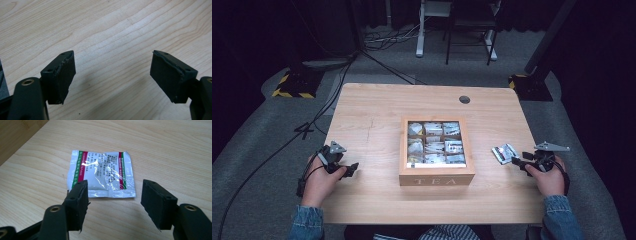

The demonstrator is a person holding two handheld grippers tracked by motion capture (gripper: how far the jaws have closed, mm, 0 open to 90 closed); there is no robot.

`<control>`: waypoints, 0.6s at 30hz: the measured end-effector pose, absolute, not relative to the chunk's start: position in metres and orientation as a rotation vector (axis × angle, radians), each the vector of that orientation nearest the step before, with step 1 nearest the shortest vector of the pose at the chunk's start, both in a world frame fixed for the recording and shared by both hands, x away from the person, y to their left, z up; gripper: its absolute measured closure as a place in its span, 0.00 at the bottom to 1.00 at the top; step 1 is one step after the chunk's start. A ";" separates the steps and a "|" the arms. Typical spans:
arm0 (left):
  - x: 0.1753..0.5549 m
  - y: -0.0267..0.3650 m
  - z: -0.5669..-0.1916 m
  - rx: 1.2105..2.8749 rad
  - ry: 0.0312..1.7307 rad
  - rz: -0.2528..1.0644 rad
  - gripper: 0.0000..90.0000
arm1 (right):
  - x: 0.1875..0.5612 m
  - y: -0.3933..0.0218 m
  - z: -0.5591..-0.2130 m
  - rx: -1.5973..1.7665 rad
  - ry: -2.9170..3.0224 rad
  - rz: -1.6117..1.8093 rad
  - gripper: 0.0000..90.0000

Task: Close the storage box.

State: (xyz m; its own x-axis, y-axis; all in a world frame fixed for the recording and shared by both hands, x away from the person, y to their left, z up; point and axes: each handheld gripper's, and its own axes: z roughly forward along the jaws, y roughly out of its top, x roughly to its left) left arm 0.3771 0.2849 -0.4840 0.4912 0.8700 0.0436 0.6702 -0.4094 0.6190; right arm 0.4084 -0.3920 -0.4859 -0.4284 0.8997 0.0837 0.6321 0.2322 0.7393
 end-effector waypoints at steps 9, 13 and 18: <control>0.383 0.287 -0.492 2.184 1.278 0.498 0.20 | 0.406 -0.395 -0.488 1.420 2.159 0.996 0.43; 0.386 0.288 -0.500 2.119 1.298 0.446 0.17 | 0.406 -0.396 -0.490 1.408 2.151 0.980 0.42; 0.389 0.287 -0.505 2.093 1.280 0.473 0.08 | 0.405 -0.398 -0.492 1.415 2.160 0.960 0.41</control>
State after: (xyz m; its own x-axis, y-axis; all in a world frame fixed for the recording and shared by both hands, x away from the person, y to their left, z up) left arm 0.3887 0.2868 -0.5050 0.4631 0.8861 -0.0218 0.6592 -0.3279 0.6767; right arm 0.4050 -0.3977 -0.4917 -0.4180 0.9071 0.0490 0.6441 0.2579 0.7201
